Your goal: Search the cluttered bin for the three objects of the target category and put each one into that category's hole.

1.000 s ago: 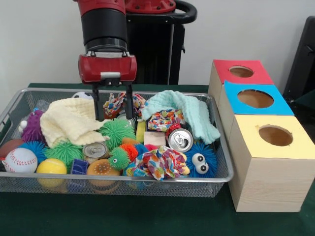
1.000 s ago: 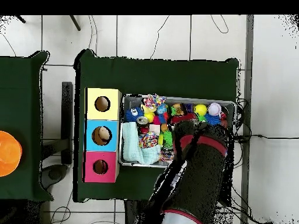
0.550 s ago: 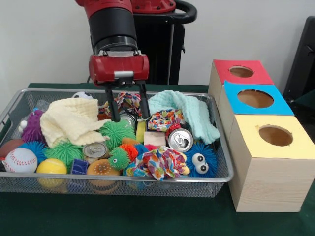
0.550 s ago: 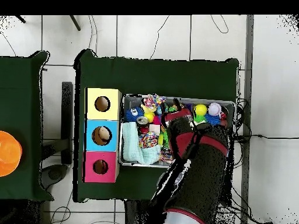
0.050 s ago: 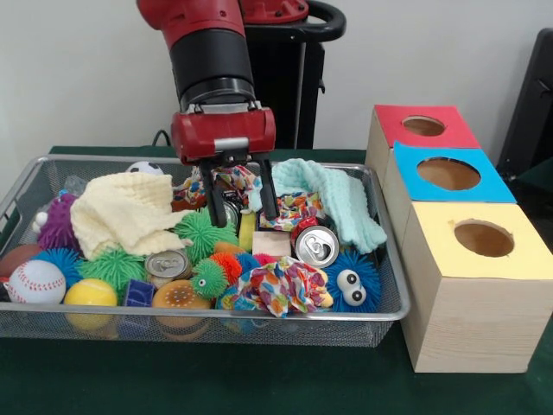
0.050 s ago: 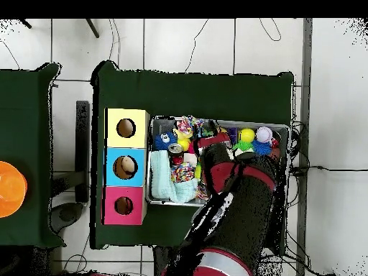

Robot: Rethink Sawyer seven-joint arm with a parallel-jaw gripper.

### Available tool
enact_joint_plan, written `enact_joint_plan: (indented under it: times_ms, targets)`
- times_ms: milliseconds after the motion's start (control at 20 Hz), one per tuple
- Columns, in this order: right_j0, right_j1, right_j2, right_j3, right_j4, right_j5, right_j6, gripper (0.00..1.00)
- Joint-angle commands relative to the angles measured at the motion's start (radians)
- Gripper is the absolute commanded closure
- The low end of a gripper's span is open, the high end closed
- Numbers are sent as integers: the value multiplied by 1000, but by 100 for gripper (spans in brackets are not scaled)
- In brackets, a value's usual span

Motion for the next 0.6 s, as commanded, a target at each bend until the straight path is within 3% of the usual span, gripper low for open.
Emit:
enact_joint_plan:
  times_ms: [50,250,600]
  targets:
    - [11,98,35,34,83,-10,-352,0]
    - [21,139,2,14,125,15,-370,0]
    - [60,192,-55,-16,117,81,-329,0]
